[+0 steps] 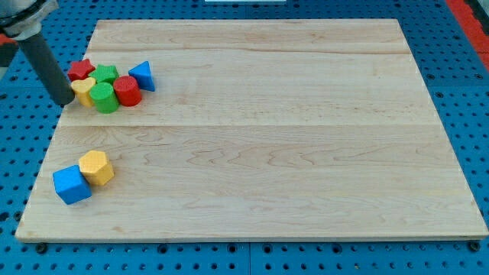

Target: Push the yellow hexagon to the bottom center

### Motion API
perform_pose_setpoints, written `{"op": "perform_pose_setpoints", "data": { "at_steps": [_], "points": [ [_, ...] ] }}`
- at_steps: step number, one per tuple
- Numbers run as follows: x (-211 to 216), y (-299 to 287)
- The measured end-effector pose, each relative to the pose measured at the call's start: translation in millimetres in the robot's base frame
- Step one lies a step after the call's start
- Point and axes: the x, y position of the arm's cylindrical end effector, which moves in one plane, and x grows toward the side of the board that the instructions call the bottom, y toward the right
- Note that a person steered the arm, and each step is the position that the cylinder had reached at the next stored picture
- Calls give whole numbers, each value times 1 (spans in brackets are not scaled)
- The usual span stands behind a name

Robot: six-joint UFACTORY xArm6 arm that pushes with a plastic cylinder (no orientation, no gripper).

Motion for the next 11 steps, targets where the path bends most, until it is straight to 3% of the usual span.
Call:
{"op": "perform_pose_setpoints", "data": {
  "at_steps": [2, 4, 6, 7, 8, 10, 11],
  "points": [
    [52, -28],
    [136, -3],
    [109, 78],
    [99, 87],
    [123, 89],
    [129, 171],
    [138, 296]
  ]
}}
